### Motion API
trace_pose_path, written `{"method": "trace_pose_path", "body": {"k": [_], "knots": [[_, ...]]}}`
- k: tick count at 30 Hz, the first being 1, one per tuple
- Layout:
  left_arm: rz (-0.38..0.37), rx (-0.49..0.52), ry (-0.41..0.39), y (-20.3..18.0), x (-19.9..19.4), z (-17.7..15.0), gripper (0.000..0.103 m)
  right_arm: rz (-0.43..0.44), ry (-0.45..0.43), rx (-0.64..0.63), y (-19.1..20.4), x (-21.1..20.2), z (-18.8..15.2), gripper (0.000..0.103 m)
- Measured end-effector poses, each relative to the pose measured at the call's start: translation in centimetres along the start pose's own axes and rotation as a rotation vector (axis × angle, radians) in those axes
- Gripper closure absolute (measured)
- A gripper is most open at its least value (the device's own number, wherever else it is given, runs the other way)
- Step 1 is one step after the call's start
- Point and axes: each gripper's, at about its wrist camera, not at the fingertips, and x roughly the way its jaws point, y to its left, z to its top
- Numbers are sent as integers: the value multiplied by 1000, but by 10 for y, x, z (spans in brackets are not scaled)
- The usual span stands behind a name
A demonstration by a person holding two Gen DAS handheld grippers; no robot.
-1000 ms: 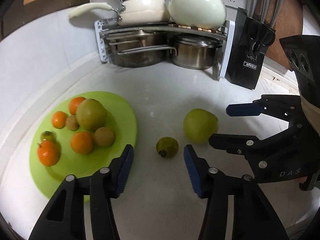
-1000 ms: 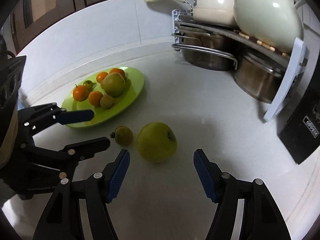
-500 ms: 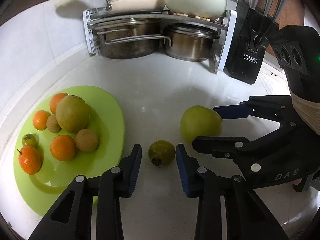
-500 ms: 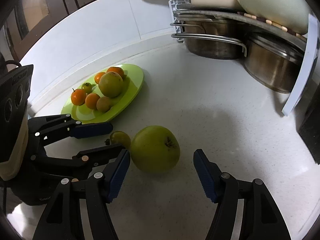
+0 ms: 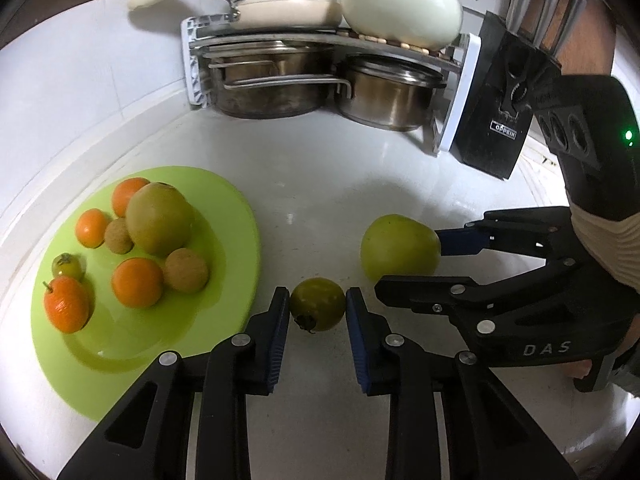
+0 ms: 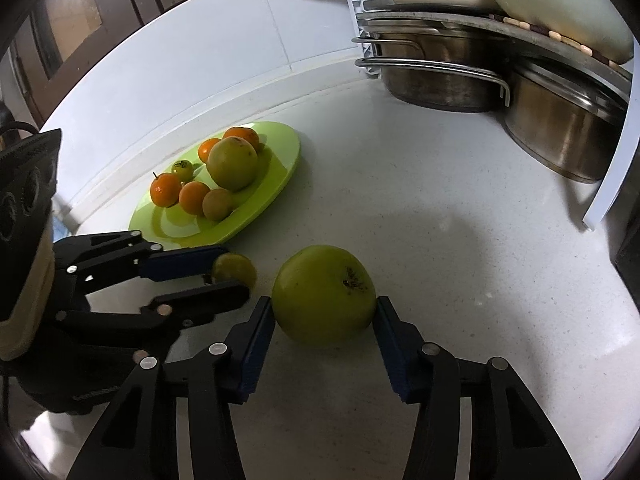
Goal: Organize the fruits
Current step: 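Grasp the small green fruit with the left tool while the right tool grasps the large green fruit, then carry both green fruits over the green plate and open both tools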
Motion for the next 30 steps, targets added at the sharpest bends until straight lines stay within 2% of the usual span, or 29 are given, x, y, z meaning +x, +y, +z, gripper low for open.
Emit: {"method": "trace_pose_path", "body": {"k": [11,30], "knots": [[35,-58,-51,1,-38,-10,74,-5,-41,-11,13,-20,-2,52],[152,-162,-154,15,-126,-43,74,11,-154,-96,81,-75,-2,52]]}}
